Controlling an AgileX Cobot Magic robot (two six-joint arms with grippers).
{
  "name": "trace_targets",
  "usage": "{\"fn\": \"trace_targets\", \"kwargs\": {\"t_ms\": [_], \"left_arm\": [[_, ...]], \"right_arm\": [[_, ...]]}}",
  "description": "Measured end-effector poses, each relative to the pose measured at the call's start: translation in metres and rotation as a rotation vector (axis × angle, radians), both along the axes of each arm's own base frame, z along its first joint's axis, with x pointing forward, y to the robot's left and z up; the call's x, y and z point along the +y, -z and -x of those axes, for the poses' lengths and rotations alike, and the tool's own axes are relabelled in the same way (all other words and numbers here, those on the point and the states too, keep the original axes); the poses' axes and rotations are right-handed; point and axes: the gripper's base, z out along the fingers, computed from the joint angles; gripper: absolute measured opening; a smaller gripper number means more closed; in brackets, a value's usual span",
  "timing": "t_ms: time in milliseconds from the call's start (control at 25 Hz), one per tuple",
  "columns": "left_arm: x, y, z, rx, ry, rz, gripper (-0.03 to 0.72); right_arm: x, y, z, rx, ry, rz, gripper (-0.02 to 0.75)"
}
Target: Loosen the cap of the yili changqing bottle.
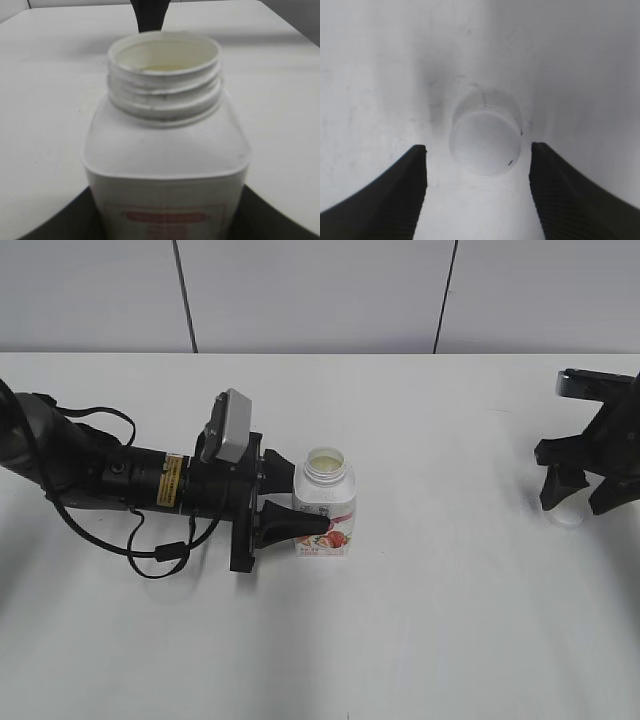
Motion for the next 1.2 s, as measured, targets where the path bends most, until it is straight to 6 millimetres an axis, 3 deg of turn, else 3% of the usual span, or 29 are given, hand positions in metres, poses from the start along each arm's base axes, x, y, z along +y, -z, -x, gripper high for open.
{"fn": "trace_targets", "kwargs": {"t_ms": [120, 360, 560, 880, 1200], "left_arm": [[0.0, -0.001, 0.0, 0.001, 0.003, 0.006, 0.389], [0.0, 0.0, 0.001, 0.02, 0.009, -0.002, 0.547], [0.0, -0.004, 0.002, 0.039, 0.016, -0.005, 0.572], [0.001, -0.041, 0.004, 0.043, 0.041, -0.021, 0.575], [0.001, -0.092, 0.008, 0.033, 0.043, 0.03, 0.575]], "right_arm": [[0.0, -0.007, 0.001, -0.01, -0.001, -0.001, 0.501], [0.0, -0.023, 0.002, -0.05, 0.0, -0.002, 0.5], [0.0, -0.035, 0.005, -0.061, -0.002, -0.006, 0.5], [0.001, -0.065, 0.012, -0.121, 0.0, -0.009, 0.5], [0.002, -0.096, 0.022, -0.179, -0.001, -0.012, 0.499]]}}
